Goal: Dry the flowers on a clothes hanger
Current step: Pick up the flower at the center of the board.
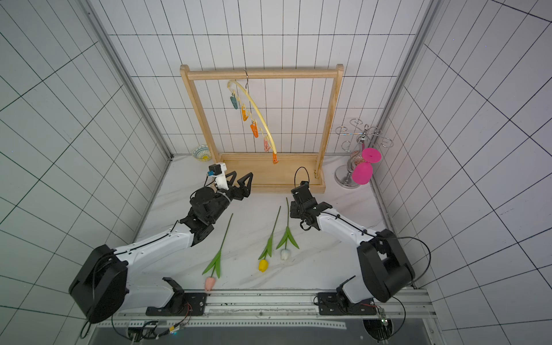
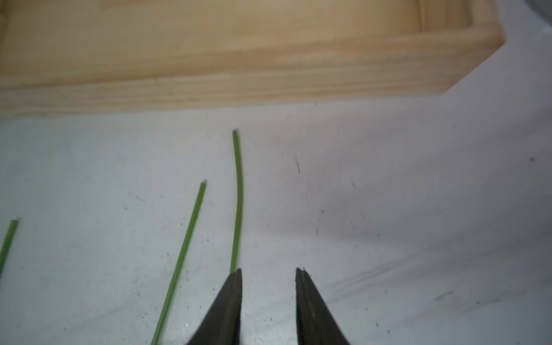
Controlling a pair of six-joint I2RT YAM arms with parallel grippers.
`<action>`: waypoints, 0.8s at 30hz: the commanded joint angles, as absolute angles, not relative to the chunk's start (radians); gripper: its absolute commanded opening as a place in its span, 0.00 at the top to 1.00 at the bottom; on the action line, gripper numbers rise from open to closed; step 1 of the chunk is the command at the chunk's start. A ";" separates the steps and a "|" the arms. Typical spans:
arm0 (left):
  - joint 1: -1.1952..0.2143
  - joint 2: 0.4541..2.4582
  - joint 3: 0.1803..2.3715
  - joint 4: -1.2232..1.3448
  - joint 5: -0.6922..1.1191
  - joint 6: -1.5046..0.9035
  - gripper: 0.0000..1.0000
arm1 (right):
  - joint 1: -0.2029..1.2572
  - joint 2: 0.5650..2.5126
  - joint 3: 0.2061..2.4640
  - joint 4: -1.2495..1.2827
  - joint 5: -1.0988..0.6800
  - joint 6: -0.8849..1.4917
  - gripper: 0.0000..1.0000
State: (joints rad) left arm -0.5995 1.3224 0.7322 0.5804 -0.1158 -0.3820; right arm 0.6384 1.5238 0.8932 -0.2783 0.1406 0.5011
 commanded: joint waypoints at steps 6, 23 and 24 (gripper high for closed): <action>-0.598 1.312 0.683 0.543 -0.087 -0.448 0.14 | 0.725 1.681 0.999 -0.422 0.131 0.577 0.61; -0.598 1.364 0.568 0.631 -0.021 -0.495 0.16 | 0.772 1.770 1.092 -0.392 0.109 0.628 0.60; -0.598 1.361 0.564 0.633 -0.025 -0.493 0.16 | 0.776 1.784 1.099 -0.392 0.106 0.628 0.60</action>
